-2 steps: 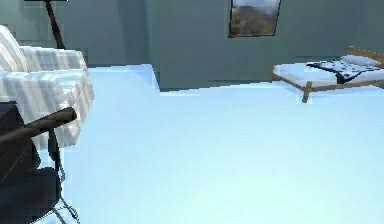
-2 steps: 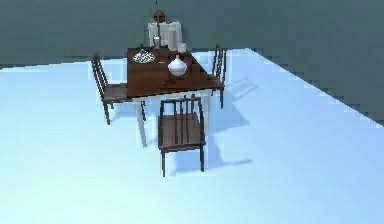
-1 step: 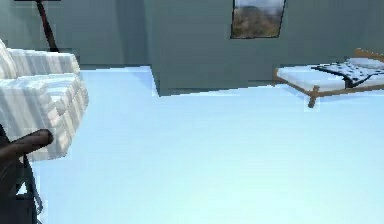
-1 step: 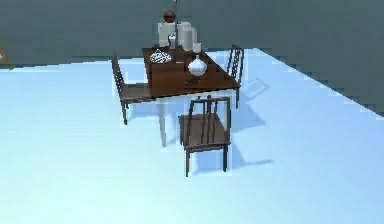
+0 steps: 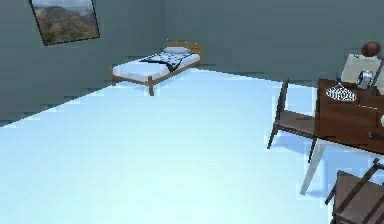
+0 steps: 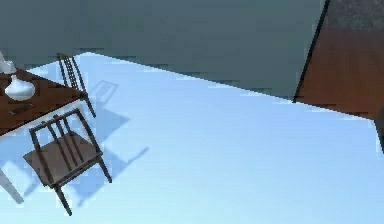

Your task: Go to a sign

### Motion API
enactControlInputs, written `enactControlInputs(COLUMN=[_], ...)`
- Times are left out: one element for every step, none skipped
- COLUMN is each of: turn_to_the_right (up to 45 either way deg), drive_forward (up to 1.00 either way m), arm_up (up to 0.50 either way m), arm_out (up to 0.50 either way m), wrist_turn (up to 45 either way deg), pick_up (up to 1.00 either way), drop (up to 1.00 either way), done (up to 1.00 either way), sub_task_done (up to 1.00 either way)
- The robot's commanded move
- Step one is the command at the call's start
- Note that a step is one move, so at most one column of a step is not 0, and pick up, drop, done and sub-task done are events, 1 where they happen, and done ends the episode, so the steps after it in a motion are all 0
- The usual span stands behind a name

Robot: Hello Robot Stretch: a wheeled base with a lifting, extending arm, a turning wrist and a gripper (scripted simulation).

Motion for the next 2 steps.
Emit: enactControlInputs(turn_to_the_right=[9.0, 0.0], drive_forward=[0.00, 1.00], arm_up=[0.00, 0.00], arm_out=[0.00, 0.00], wrist_turn=[0.0, 0.0], pick_up=[0.00, 0.00], drop=[0.00, 0.00], done=[0.00, 0.00], sub_task_done=[0.00, 0.00])
